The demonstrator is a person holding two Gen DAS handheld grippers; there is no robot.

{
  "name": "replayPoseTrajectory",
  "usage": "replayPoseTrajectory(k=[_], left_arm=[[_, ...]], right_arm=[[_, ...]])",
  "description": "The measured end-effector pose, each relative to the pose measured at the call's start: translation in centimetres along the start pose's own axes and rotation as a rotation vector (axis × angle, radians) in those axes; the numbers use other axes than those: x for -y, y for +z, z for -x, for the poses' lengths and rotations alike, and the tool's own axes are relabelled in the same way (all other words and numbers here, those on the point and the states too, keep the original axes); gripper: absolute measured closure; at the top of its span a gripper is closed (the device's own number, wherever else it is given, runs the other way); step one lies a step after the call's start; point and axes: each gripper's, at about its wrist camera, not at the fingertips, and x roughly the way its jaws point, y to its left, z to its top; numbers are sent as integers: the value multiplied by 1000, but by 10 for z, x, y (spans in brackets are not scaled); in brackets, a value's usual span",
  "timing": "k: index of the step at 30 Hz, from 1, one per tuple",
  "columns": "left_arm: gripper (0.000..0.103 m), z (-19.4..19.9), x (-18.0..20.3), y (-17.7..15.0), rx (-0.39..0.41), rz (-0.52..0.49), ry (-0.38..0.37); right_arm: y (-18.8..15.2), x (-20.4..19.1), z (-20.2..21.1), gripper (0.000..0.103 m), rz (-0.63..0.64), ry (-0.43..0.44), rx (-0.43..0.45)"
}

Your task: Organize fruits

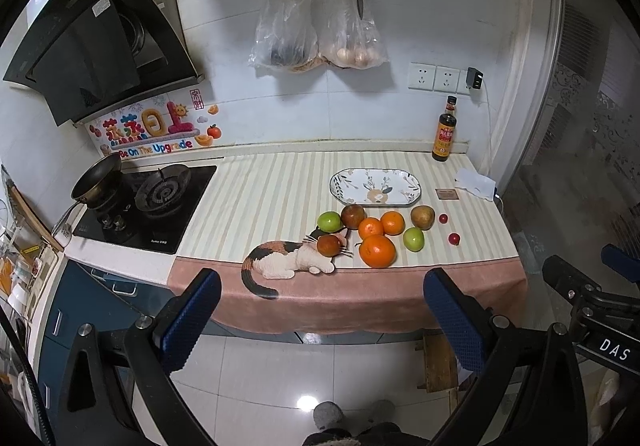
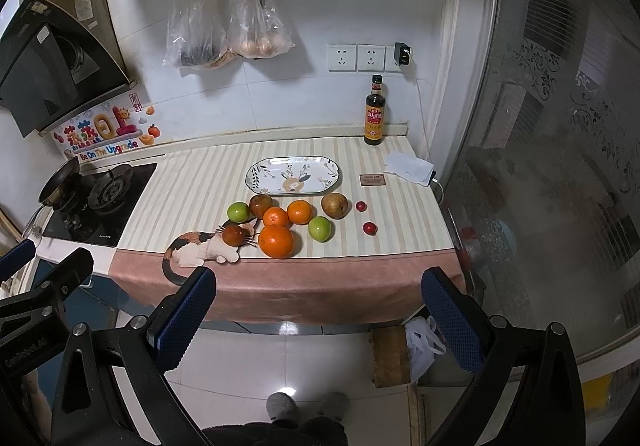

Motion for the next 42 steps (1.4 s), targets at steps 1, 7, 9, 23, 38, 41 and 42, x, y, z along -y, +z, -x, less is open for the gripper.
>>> replayPoseTrajectory(k=[1,7,9,23,38,41,42], left_arm=[[0,1,0,0,0,0,0],[0,0,0,1,0,0,0],[0,0,0,1,1,0,2],[0,11,4,-5,16,-1,4],[0,12,5,-4,18,1,7],[0,13,5,-4,19,1,6],[0,13,6,-3,19,1,7]], right_arm=[[0,2,-1,0,0,0,0],[0,2,0,0,1,-1,0],[-1,2,0,0,0,0,1],[-5,7,10,0,-4,7,11],[-2,11,19,0,-4,13,15],[0,12,21,0,-2,15,12],[1,12,21,0,-2,16,11]])
